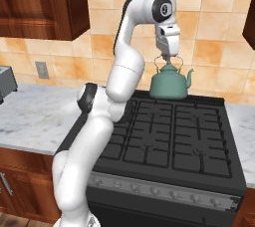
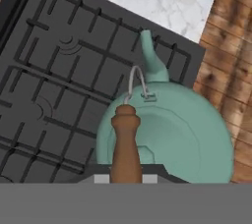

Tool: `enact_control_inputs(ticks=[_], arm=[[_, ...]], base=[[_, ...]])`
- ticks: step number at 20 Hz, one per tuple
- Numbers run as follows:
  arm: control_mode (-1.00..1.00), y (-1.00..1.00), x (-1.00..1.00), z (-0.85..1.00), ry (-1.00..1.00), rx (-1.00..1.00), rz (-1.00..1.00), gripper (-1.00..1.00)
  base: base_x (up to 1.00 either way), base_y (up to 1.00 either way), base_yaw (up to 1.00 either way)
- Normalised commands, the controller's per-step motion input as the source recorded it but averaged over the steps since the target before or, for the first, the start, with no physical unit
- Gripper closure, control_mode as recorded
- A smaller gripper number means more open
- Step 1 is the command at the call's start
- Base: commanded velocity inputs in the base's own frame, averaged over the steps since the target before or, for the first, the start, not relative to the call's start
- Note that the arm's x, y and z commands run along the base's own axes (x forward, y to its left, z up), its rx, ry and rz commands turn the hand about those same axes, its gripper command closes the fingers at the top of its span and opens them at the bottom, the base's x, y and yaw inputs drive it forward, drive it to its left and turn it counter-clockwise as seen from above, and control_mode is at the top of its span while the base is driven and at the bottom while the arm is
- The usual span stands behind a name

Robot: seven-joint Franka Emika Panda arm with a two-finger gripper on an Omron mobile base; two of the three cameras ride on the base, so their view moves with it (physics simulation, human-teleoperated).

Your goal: The kettle is done boiling. Turn off the stove, then wait for 300 timesteps before moving the kettle to the dining table.

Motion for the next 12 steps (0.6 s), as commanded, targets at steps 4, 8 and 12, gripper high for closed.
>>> enact_control_inputs(ticks=[4, 8, 12], arm=[[-1.0, 0.48, -0.91, -0.05, -0.18, -0.19, 0.04, 1.0], [-1.0, 0.6, -0.65, -0.17, -0.1, -0.12, 0.11, 1.0], [-1.0, 0.66, -0.63, -0.31, -0.13, -0.16, 0.17, 1.0]], base=[[0.0, 0.0, 0.0], [0.0, 0.0, 0.0], [0.0, 0.0, 0.0]])
